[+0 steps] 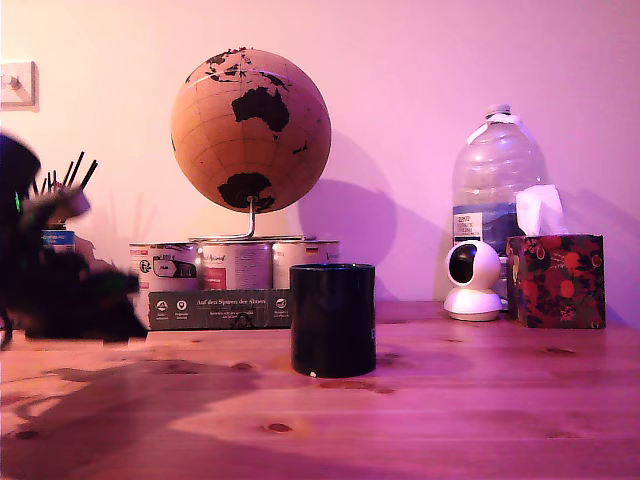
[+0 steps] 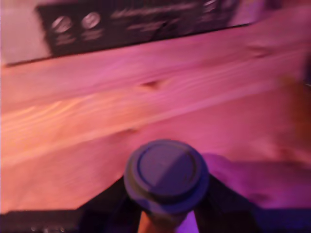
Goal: Pick up the coffee capsules from the table one by one and drop them inside the nearest coffee cup
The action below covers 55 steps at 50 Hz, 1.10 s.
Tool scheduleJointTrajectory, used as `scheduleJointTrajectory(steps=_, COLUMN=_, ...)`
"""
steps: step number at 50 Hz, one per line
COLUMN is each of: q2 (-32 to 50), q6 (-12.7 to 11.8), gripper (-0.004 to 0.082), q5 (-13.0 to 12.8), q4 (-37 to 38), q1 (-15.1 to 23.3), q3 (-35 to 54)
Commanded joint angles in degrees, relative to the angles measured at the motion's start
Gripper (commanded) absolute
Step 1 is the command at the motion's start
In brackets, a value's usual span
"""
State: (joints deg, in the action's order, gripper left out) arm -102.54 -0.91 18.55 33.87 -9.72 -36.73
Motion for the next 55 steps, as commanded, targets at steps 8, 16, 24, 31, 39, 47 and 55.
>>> scheduleJointTrajectory(steps=8, q2=6.9, q6=3.0, gripper=0.0231, q5=0.8, q4=-7.5, q1=-2.2, q3=1.0)
scheduleJointTrajectory(steps=16, q2=12.2, q6=4.2, gripper=0.0231, q5=0.7, q4=-12.9, q1=-5.2, q3=1.0)
scheduleJointTrajectory(steps=24, q2=16.6, q6=4.2, gripper=0.0231, q5=0.5, q4=-15.9, q1=-8.8, q3=1.0)
scheduleJointTrajectory(steps=31, q2=19.6, q6=4.3, gripper=0.0231, q5=0.4, q4=-18.0, q1=-12.0, q3=1.0)
scheduleJointTrajectory(steps=39, q2=22.0, q6=4.3, gripper=0.0231, q5=0.2, q4=-21.4, q1=-14.9, q3=1.0)
scheduleJointTrajectory(steps=47, q2=23.2, q6=4.3, gripper=0.0231, q5=-0.7, q4=-22.5, q1=-16.7, q3=1.0)
scheduleJointTrajectory(steps=55, q2=23.1, q6=4.3, gripper=0.0231, q5=-1.0, q4=-22.4, q1=-17.9, q3=1.0)
